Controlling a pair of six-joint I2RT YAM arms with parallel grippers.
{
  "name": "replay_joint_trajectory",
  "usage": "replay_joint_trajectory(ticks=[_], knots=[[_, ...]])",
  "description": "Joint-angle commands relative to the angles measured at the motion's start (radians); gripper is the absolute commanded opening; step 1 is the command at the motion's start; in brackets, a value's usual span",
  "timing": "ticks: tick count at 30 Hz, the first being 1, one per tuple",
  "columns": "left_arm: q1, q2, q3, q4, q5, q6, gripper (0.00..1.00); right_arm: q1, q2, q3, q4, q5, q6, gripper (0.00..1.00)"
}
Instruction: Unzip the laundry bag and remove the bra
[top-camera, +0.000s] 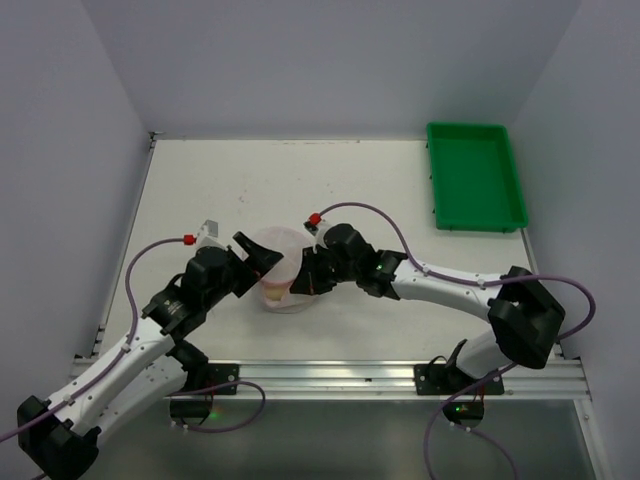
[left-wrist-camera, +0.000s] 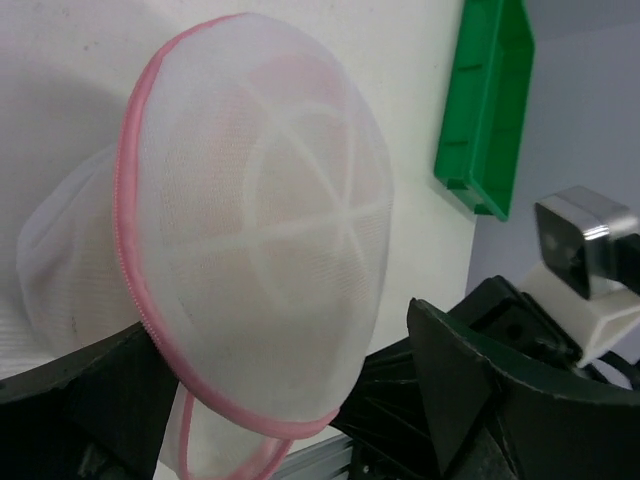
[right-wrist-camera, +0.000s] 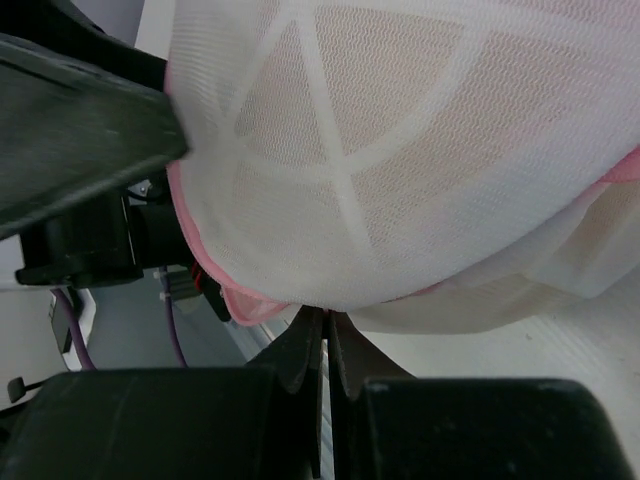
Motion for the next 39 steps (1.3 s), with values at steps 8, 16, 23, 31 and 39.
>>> replay_joint_trajectory(ticks=[8,16,23,31,39], knots=[[-0.012,0.055,-0.068,-0.002,-0.104,-0.003,0.34,0.01,-0.014,0.041,-0.038,0.082,-0.066,0.0],[-0.009,0.094,-0.03,0.042,-0.102,0.158,0.0,-0.213,-0.075,-0.039,-0.142,0.034,-0.242,0.0],[-0.006,0.101,-0.039,0.116,-0.081,0.304,0.0,-0.291,-0.082,-0.048,-0.173,-0.099,-0.331,0.0],[-0.006,0.111,-0.016,0.154,-0.081,0.384,0.74,-0.291,-0.204,-0.044,-0.231,-0.11,-0.382,0.41],[-0.006,0.021,0.058,-0.002,-0.282,0.41,1.0,-0.274,-0.353,-0.042,-0.294,-0.09,-0.376,0.71]])
